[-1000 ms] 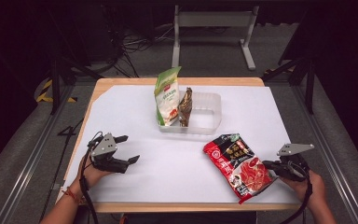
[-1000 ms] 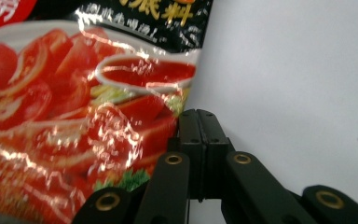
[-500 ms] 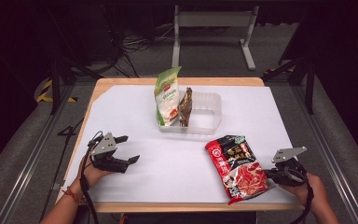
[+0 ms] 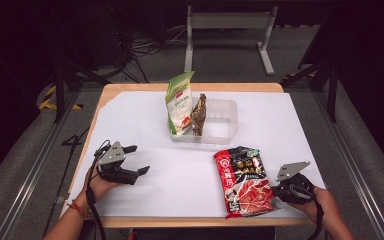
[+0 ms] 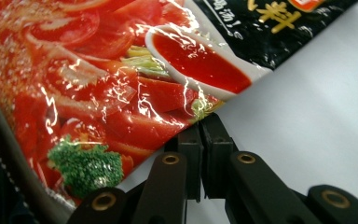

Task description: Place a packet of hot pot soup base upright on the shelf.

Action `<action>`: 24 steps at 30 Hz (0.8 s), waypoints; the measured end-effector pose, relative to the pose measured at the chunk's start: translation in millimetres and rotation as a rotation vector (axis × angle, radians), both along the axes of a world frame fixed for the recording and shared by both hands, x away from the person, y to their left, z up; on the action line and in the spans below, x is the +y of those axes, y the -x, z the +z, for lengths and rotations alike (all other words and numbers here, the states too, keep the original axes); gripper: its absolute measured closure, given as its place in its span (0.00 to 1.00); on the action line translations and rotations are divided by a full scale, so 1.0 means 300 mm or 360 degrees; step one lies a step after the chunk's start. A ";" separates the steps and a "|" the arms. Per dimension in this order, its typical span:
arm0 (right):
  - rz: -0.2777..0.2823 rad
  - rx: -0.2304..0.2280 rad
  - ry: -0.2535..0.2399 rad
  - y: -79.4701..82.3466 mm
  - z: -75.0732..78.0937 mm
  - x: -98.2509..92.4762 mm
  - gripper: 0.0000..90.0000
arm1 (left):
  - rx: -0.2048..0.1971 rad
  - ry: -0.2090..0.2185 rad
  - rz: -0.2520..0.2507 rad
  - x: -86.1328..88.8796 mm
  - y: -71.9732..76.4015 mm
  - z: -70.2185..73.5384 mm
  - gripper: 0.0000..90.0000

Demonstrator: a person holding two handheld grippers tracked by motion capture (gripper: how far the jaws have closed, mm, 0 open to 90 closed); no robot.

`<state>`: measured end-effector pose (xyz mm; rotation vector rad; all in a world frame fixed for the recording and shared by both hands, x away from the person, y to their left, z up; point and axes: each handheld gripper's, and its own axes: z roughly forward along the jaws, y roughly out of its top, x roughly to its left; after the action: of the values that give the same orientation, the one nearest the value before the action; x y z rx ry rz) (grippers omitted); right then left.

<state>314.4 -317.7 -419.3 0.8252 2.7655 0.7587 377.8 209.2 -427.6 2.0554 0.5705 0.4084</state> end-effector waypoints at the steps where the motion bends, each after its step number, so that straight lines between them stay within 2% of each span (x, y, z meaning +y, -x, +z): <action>1: 0.0012 -0.0001 0.0000 0.002 0.000 0.007 0.97 | 0.0003 0.0002 0.0001 0.000 -0.001 0.000 0.17; 7: 0.0092 0.0018 -0.0028 0.011 -0.005 0.056 0.94 | 0.0010 -0.0009 0.0006 0.000 -0.004 -0.003 0.17; 9: 0.0145 0.0035 -0.0041 0.017 -0.007 0.077 0.90 | 0.0017 -0.0004 0.0006 0.001 -0.005 -0.004 0.17; 12: 0.0160 0.0027 -0.0024 0.023 -0.006 0.096 0.88 | 0.0019 -0.0006 0.0003 0.001 -0.006 -0.004 0.17; 15: 0.0202 0.0035 -0.0025 0.024 -0.005 0.103 0.81 | 0.0012 -0.0007 -0.0004 0.001 -0.004 -0.003 0.17; 20: 0.0114 0.0030 -0.0092 0.012 0.002 0.054 0.76 | 0.0002 -0.0034 -0.0016 -0.001 -0.002 -0.004 0.18; 24: 0.0046 -0.0013 -0.0137 0.002 0.009 0.025 0.71 | 0.0001 -0.0034 -0.0019 -0.002 -0.002 -0.004 0.18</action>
<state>313.8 -310.3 -416.5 0.7966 2.7603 0.8900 378.5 208.7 -428.8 2.0786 0.5561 0.4087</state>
